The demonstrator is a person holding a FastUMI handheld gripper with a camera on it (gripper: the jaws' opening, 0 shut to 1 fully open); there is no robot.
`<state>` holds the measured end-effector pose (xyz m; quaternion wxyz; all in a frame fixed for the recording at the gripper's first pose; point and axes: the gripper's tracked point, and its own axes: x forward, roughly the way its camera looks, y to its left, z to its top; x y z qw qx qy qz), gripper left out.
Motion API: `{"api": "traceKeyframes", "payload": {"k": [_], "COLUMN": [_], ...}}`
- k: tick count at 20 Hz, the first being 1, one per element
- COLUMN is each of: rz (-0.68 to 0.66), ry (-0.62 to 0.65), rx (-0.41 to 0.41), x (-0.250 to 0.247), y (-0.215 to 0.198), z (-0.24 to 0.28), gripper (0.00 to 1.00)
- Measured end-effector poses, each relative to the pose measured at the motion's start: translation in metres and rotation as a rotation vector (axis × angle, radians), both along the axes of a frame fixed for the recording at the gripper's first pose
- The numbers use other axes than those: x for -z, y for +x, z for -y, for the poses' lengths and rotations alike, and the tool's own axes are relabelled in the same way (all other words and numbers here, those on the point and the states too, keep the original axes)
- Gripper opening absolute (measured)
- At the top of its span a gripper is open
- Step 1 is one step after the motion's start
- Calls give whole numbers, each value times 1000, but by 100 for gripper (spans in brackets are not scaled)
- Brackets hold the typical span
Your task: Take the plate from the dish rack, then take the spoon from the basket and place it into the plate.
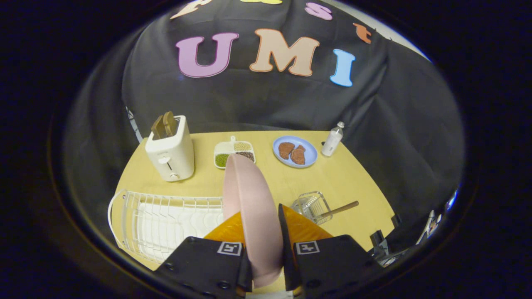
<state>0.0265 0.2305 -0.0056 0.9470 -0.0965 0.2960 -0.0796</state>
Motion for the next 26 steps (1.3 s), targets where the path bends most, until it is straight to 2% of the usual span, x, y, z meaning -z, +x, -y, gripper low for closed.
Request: {"api": "traceKeyframes", "payload": {"k": [6, 11, 18, 26], "rz": [138, 197, 157, 57], "ry": [72, 127, 229, 376], "rx": [48, 164, 335, 482], "x": [-32, -34, 19, 99], "y": [-25, -50, -79, -95], "z": [42, 99, 164, 207], "gripper": [33, 33, 33, 33]}}
